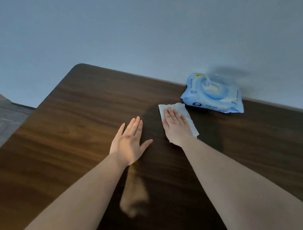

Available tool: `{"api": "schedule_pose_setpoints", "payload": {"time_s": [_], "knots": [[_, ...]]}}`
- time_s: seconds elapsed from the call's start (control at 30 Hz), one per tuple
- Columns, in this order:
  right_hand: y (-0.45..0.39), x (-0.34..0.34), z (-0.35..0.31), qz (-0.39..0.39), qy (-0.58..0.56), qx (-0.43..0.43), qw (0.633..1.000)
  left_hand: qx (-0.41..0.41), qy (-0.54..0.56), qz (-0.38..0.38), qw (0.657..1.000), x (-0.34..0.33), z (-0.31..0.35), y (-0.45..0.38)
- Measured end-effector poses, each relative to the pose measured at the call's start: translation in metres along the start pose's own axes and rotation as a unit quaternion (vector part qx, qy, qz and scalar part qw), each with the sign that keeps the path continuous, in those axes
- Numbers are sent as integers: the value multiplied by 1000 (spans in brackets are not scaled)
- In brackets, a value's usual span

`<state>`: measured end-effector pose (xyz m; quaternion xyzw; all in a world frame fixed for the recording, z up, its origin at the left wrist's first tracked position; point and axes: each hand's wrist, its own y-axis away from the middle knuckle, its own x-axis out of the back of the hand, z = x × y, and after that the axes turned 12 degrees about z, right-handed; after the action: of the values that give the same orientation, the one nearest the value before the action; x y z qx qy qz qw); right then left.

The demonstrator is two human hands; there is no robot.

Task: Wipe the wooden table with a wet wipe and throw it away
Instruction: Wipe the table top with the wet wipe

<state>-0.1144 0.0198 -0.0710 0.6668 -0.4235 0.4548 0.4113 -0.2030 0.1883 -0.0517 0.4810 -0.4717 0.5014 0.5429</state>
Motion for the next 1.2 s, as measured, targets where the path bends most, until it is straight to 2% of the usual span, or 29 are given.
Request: {"api": "schedule_pose_setpoints", "payload": {"time_s": [0.33,0.6,0.73,0.87,1.1,1.2], "knots": [[111,45,222,39,-4,-156,987,-156,10,-74,985,-10,215,-47],[190,69,378,56,11,-278,959,-249,23,-71,966,-38,362,-45],[216,76,426,60,16,-327,943,-255,-16,-79,964,-55,387,-40],[226,81,446,83,-20,-365,927,-249,-29,-75,965,-54,389,-41],[222,79,437,80,-21,-382,921,-252,-17,-86,964,-54,389,-42],[210,76,417,75,-22,-370,926,-269,21,-107,957,-49,378,-44]]}}
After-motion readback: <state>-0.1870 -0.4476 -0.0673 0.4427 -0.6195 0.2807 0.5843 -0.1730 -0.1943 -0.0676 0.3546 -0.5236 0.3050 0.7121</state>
